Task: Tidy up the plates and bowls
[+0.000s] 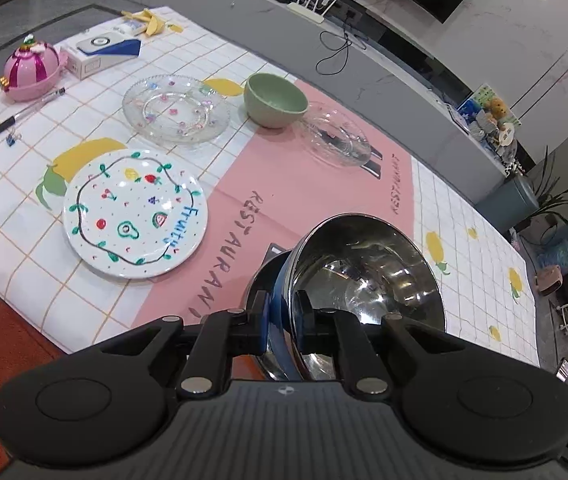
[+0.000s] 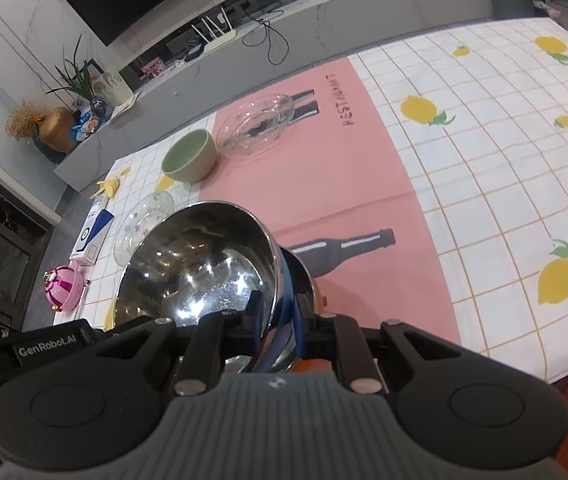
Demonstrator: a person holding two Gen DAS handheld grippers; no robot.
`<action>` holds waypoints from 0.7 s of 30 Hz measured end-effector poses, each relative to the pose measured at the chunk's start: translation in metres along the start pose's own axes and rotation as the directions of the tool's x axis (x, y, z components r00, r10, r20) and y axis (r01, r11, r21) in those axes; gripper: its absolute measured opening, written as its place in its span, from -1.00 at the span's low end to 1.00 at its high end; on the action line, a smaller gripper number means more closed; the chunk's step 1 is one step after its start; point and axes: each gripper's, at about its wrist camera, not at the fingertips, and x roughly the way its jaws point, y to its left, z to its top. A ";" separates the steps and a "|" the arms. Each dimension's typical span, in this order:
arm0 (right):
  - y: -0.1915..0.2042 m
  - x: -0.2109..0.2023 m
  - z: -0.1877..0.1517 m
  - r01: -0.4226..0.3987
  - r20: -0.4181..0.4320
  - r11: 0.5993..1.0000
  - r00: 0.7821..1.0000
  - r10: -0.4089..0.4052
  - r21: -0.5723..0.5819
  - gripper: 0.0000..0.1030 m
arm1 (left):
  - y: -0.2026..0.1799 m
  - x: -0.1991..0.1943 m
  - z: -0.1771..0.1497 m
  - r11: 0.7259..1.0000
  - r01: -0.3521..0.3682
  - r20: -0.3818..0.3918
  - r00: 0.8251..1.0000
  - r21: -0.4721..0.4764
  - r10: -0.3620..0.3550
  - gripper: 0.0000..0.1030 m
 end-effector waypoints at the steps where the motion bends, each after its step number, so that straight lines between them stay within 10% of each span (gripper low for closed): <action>1: 0.000 0.001 0.000 0.003 -0.002 1.000 1.000 -0.003 -0.001 -0.73 | 0.000 0.001 -0.001 1.000 -0.001 -0.004 1.000 -0.003 0.001 -0.73; 21: 0.001 0.010 -0.002 0.032 -0.011 0.999 0.999 -0.032 -0.023 -0.70 | -0.008 0.017 -0.011 0.995 -0.078 -0.013 0.997 0.070 0.079 -0.74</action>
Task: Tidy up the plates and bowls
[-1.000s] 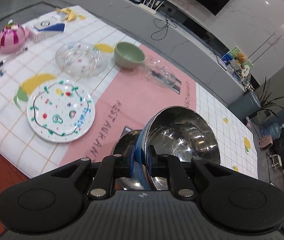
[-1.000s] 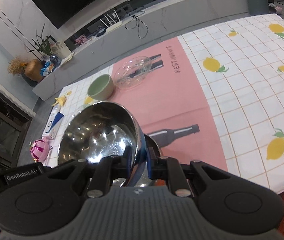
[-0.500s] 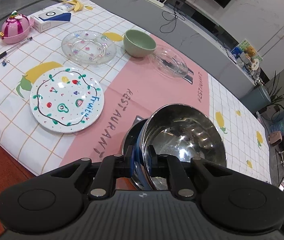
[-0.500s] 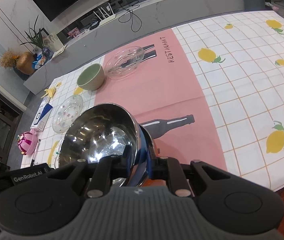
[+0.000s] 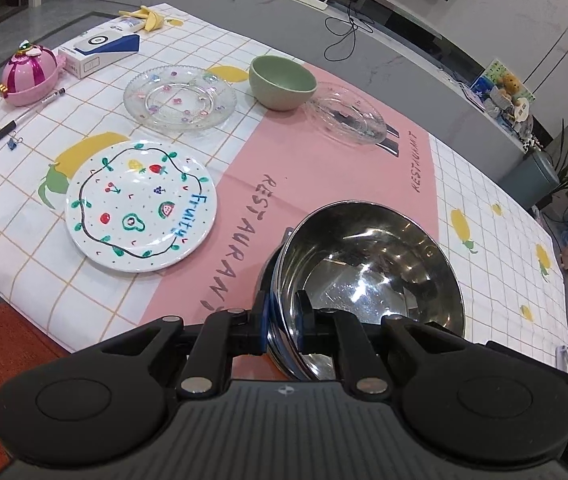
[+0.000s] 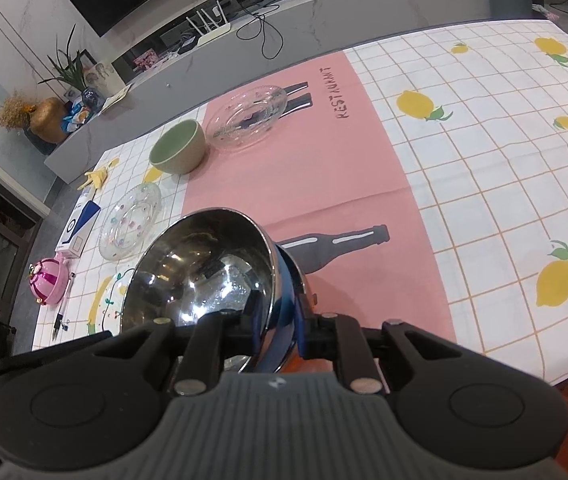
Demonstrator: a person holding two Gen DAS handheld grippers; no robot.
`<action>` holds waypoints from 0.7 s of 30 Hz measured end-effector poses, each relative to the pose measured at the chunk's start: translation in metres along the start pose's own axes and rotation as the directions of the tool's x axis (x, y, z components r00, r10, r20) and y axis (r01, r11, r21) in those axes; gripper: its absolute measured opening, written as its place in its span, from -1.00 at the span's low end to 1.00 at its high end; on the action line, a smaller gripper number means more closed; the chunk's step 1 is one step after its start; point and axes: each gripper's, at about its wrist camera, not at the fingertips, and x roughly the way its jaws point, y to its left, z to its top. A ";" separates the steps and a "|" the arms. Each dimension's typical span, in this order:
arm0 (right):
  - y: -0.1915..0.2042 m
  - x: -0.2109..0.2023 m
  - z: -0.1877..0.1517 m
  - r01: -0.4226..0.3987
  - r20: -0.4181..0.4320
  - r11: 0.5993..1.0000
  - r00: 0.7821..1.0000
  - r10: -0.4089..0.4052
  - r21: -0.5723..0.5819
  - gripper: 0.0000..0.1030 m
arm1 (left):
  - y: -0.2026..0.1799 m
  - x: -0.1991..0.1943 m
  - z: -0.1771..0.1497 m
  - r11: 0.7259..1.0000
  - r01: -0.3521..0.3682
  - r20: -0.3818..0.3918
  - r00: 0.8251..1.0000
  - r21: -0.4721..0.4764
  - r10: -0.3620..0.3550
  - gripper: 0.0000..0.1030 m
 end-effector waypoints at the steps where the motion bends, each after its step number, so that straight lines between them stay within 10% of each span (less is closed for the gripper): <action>1: -0.001 0.001 0.000 -0.005 -0.001 1.000 1.000 0.005 0.005 -0.69 | 0.001 0.001 0.000 1.000 0.000 0.001 1.000 0.002 0.000 -0.74; 21: 0.000 0.009 0.002 -0.027 -0.016 1.000 1.000 0.027 -0.013 -0.34 | 0.003 0.002 0.003 1.000 0.001 0.001 1.000 0.021 -0.001 -0.34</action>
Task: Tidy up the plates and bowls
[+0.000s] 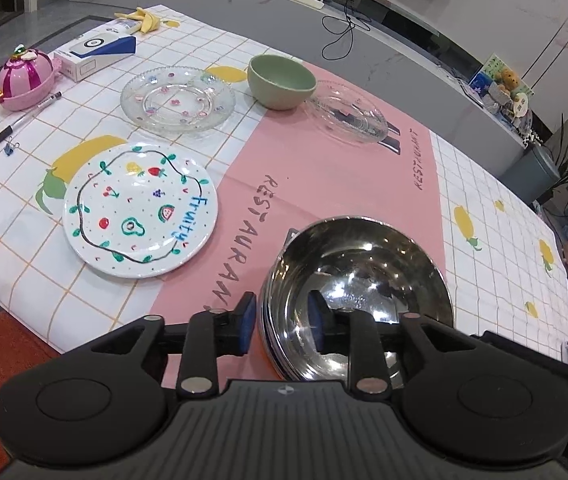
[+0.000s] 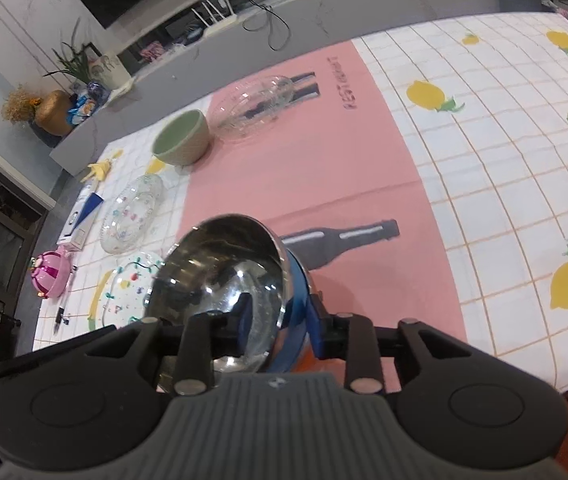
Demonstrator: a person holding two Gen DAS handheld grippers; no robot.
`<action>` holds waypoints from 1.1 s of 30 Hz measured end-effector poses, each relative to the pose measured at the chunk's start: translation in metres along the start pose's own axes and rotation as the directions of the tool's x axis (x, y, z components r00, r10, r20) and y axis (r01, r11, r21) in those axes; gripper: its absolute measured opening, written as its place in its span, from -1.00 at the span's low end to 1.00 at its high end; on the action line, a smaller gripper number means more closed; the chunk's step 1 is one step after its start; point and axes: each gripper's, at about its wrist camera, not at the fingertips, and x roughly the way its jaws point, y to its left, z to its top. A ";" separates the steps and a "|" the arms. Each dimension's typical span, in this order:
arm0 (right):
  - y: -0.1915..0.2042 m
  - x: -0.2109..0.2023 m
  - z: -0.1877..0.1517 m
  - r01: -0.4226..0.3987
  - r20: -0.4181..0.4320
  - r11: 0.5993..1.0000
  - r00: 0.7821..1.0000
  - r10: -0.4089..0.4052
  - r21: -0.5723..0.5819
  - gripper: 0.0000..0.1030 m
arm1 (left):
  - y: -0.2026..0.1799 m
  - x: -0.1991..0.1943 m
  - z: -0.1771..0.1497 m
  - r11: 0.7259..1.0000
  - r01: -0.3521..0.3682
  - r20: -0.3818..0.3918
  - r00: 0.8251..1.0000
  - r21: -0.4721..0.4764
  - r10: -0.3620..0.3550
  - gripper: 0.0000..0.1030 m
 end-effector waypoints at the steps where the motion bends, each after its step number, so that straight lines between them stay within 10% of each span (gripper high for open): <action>1: 0.001 -0.002 0.001 -0.009 0.008 1.000 1.000 0.009 -0.004 -0.22 | 0.001 -0.002 0.001 1.000 0.005 0.007 1.000 -0.003 -0.005 -0.33; 13: 0.011 -0.017 0.025 -0.064 0.092 0.997 0.993 0.069 -0.051 -0.09 | 0.021 -0.015 0.029 0.995 0.093 0.107 0.990 0.023 -0.095 -0.30; 33: 0.064 0.088 0.144 -0.079 -0.130 0.981 0.990 0.055 -0.180 -0.10 | 0.043 0.052 0.146 0.992 0.114 0.115 0.986 0.059 -0.120 -0.30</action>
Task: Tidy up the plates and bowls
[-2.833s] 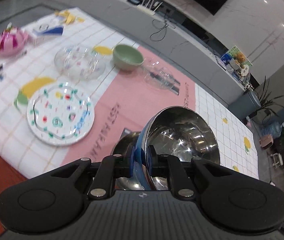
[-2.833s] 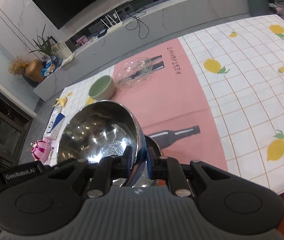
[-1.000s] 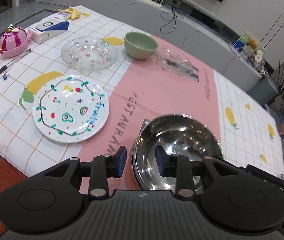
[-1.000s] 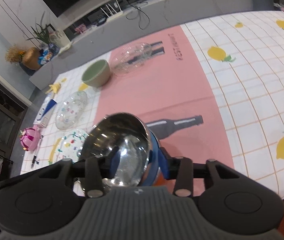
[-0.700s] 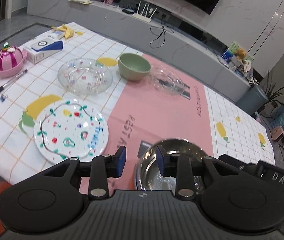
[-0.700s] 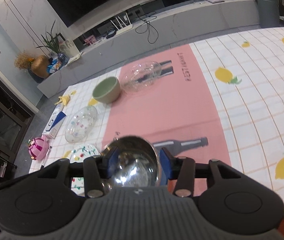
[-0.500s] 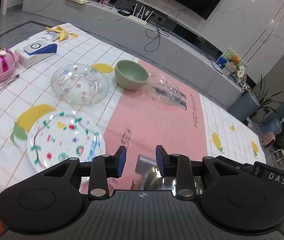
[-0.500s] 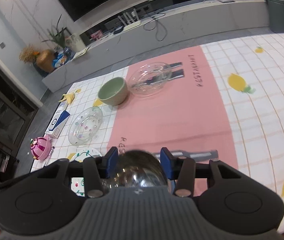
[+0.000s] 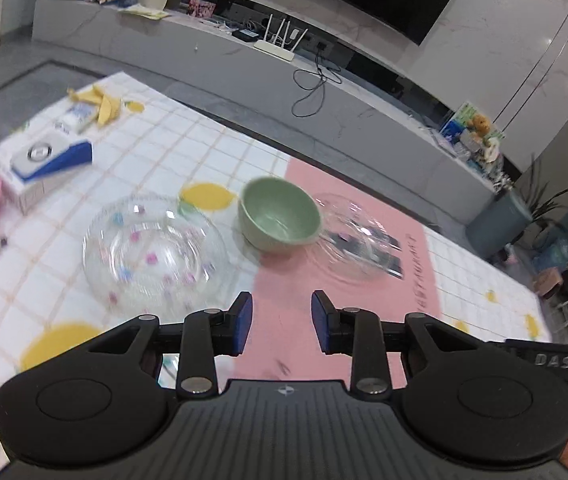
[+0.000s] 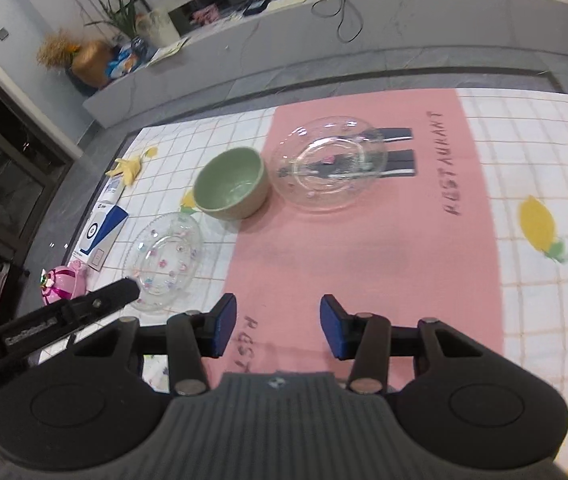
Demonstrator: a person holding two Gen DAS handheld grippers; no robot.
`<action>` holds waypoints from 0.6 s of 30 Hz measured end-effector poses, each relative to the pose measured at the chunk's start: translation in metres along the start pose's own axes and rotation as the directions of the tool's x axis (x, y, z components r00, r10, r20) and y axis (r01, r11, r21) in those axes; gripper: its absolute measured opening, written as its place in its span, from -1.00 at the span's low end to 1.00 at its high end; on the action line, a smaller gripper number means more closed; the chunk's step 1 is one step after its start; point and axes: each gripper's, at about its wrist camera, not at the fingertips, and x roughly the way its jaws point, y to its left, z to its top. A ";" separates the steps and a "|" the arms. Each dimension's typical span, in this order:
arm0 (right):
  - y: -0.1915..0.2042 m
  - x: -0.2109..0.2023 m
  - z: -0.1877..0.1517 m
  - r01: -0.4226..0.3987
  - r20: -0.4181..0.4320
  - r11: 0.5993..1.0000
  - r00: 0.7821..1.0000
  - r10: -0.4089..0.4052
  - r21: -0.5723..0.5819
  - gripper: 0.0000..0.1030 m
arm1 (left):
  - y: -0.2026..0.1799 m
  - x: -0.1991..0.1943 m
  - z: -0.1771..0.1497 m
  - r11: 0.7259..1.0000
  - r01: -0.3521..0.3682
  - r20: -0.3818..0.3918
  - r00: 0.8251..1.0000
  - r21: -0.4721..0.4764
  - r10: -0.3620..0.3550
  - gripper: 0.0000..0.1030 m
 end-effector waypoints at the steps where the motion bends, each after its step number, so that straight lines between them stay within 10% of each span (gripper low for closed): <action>1: 0.002 0.006 0.006 -0.003 -0.007 1.000 1.000 0.003 -0.001 -0.10 | 0.002 0.006 0.005 1.000 -0.003 -0.006 1.000 0.000 0.003 -0.30; 18: 0.011 0.134 0.089 -0.018 -0.038 0.998 0.999 0.020 0.064 -0.54 | 0.021 0.114 0.070 0.999 -0.034 -0.085 0.996 -0.013 0.032 -0.30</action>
